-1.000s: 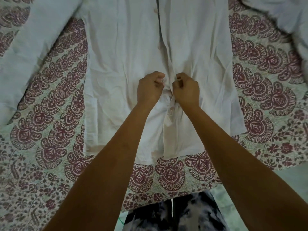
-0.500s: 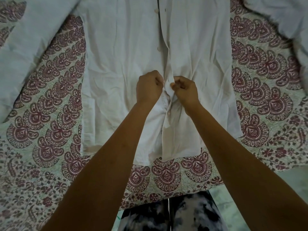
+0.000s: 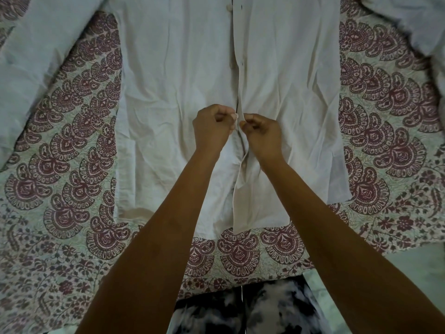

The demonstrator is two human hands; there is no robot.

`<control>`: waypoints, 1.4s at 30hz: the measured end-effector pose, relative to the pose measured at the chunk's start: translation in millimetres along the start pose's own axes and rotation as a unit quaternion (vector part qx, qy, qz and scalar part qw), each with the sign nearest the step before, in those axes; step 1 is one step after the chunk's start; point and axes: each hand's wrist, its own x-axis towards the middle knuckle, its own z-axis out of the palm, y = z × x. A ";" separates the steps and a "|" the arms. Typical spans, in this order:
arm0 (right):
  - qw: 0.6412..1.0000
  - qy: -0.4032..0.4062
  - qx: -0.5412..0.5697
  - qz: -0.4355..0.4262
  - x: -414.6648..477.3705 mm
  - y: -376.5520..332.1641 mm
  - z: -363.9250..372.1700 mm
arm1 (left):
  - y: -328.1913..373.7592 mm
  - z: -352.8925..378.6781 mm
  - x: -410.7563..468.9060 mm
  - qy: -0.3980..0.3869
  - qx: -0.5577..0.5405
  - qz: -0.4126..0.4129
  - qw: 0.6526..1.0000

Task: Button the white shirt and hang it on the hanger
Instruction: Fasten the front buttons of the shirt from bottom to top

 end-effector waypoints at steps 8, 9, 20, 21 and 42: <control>0.998 0.003 0.054 0.037 1.1 4.5 0.0 | 0.9 0.8 6.7 -0.016 0.047 -0.002 0.999; 0.998 -0.009 0.052 0.043 2.2 4.1 -0.9 | 1.4 -1.0 6.6 -0.027 0.040 -0.009 0.999; 0.982 -0.077 0.089 0.147 18.2 -14.2 -12.1 | -0.5 -2.7 8.9 -0.031 0.015 -0.026 0.999; 0.981 -0.083 0.093 0.151 18.5 -14.8 -12.7 | -1.1 -3.0 8.6 -0.028 0.008 -0.030 0.999; 0.967 0.029 -0.206 -0.145 6.0 13.4 12.3 | -1.8 -2.0 1.4 -0.048 -0.153 -0.173 0.972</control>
